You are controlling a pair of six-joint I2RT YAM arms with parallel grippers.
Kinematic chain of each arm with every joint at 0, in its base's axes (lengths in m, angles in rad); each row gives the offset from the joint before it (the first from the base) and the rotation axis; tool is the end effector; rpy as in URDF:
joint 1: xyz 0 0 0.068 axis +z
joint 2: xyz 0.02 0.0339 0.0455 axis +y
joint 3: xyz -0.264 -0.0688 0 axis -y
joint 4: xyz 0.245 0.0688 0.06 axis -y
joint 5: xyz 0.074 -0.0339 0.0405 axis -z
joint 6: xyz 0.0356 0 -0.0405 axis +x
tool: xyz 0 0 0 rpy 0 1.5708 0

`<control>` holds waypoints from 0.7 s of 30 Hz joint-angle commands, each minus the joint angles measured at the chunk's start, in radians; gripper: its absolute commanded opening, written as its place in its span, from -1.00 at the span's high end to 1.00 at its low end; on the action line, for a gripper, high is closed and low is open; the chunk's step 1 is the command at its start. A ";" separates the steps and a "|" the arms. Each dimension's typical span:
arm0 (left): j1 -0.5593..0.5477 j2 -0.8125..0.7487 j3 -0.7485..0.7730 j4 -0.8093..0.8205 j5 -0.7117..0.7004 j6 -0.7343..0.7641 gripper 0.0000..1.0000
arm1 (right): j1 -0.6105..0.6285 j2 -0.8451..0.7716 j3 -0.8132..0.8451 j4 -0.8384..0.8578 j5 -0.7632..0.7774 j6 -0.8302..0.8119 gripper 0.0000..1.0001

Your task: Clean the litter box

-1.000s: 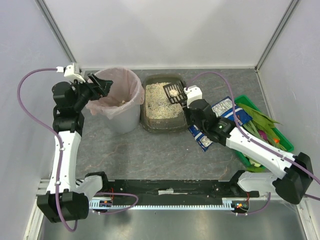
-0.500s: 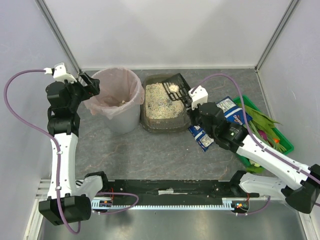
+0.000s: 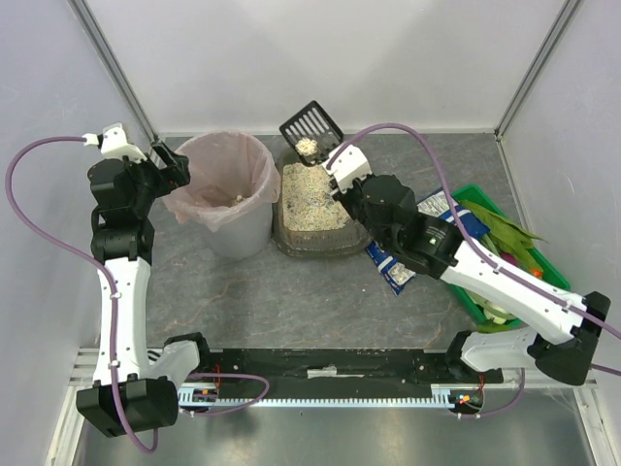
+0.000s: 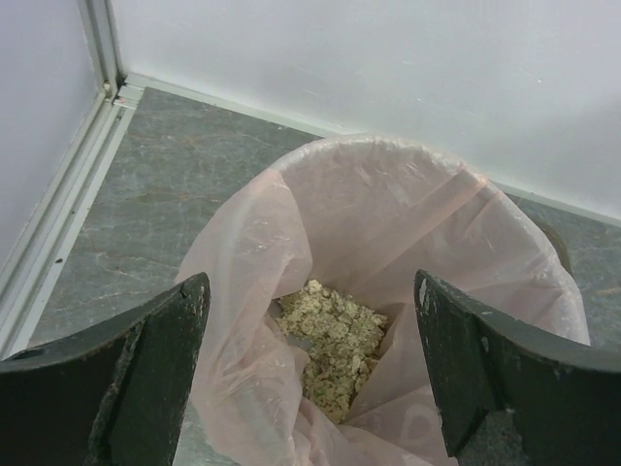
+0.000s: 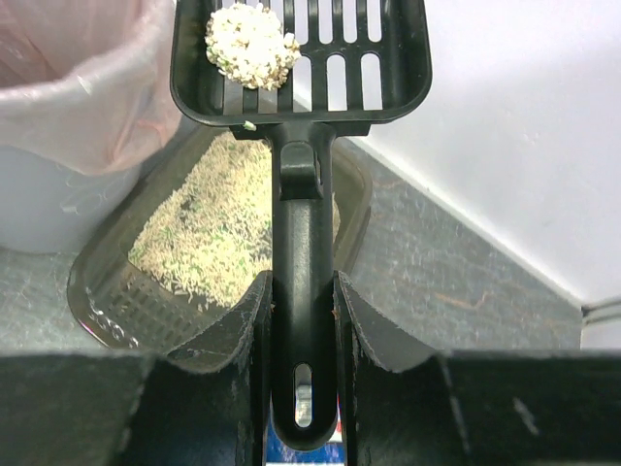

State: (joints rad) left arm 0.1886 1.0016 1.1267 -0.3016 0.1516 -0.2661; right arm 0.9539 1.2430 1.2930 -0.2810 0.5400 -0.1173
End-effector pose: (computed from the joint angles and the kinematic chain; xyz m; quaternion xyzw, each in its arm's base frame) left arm 0.2179 0.0361 0.4068 -0.1249 0.7558 -0.0828 0.6375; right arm 0.1760 0.2165 0.4117 -0.2431 0.7342 0.0520 0.6317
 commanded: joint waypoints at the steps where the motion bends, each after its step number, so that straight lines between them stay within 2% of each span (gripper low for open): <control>1: 0.012 -0.009 0.010 0.019 -0.078 0.060 -0.84 | 0.029 0.067 0.121 0.092 0.006 -0.107 1.00; 5: 0.043 -0.003 0.002 0.022 -0.067 0.041 -0.96 | 0.063 0.133 0.208 0.112 -0.002 -0.160 1.00; 10: 0.129 0.032 -0.021 0.067 0.094 -0.045 -0.94 | 0.092 0.242 0.296 0.132 0.035 -0.267 1.00; 14: 0.135 0.023 -0.028 0.071 0.077 -0.036 -0.92 | 0.112 0.302 0.336 0.177 0.057 -0.343 1.00; 21: 0.135 0.065 -0.013 0.048 0.095 -0.022 -0.55 | 0.124 0.421 0.430 0.233 0.078 -0.467 1.00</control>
State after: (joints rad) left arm 0.3187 1.0401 1.0981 -0.2806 0.2184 -0.2806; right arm 1.0706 1.6241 1.6272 -0.1341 0.5800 -0.4709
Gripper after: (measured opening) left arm 0.810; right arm 0.327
